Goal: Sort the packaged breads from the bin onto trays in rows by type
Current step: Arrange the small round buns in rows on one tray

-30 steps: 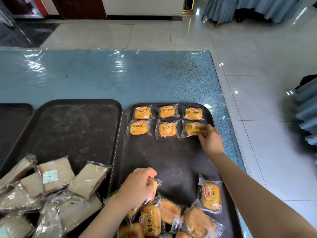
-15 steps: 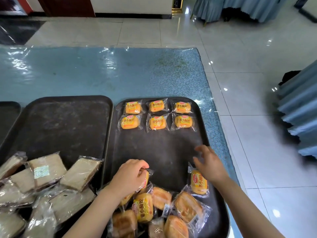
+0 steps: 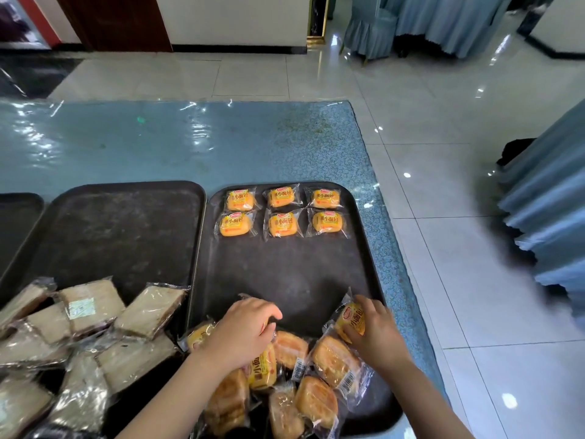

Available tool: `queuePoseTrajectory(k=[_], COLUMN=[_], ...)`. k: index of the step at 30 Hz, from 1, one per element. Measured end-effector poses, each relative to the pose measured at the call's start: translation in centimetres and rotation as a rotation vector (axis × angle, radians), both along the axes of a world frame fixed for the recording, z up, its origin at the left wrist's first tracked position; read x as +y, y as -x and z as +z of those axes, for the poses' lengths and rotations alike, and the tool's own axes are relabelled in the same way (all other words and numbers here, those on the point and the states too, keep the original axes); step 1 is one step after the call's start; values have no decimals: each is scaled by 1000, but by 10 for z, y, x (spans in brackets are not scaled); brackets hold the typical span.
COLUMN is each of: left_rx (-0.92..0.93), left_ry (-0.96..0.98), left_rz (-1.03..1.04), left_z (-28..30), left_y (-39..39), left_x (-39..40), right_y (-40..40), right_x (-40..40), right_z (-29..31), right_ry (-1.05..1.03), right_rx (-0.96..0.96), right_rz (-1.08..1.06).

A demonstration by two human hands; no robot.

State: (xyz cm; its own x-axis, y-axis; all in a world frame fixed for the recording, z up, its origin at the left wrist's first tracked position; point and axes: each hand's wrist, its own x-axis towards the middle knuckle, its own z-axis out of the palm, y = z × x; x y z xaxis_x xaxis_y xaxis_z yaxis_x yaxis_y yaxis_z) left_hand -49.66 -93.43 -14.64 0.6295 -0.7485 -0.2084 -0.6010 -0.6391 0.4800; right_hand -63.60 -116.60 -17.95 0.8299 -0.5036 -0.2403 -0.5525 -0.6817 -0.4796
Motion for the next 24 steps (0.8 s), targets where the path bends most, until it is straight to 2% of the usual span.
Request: queuePoseTrajectory(k=[3,8,12,16,24], left_rx=[-19,55,293,560,688], left_ry=[-36,79,315,594,805], left_rz=[-44,2,127,320,619], left_z=[0,6,18,26,19], left_y=[8,20,30,32,7], left_x=[0,2,3,6,33], right_y=[-5,-21,-36,-50,-75], right_x=[-3,7,42,72,119], right_z=[2,28,57,65,54], right_ry=[-65,-94,-162,-154,-150], right_rx=[-21,-284,-414,-412,-432], right_rz=[-108,-213,-163,-118,228])
